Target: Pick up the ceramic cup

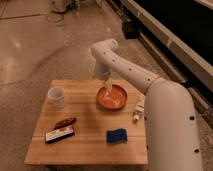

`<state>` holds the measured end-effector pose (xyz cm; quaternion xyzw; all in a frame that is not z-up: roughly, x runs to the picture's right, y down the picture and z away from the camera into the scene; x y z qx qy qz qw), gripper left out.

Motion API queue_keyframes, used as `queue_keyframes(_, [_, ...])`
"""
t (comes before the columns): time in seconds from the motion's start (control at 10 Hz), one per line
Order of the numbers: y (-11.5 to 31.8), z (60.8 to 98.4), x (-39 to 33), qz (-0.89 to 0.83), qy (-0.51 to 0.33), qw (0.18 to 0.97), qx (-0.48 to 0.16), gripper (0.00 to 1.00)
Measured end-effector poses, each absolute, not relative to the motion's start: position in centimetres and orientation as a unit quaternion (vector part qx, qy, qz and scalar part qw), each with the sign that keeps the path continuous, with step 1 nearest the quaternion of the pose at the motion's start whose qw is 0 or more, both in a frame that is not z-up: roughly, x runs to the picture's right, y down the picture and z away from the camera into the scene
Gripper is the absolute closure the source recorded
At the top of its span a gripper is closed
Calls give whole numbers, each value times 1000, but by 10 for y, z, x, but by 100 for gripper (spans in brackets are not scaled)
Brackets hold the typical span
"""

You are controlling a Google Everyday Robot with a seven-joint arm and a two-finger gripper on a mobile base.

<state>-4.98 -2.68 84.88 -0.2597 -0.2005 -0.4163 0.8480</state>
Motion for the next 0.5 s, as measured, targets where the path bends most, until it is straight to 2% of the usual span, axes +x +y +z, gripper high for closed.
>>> queue_keyframes(0.5, [-24,846,-151,-496,-244,797,-244,20])
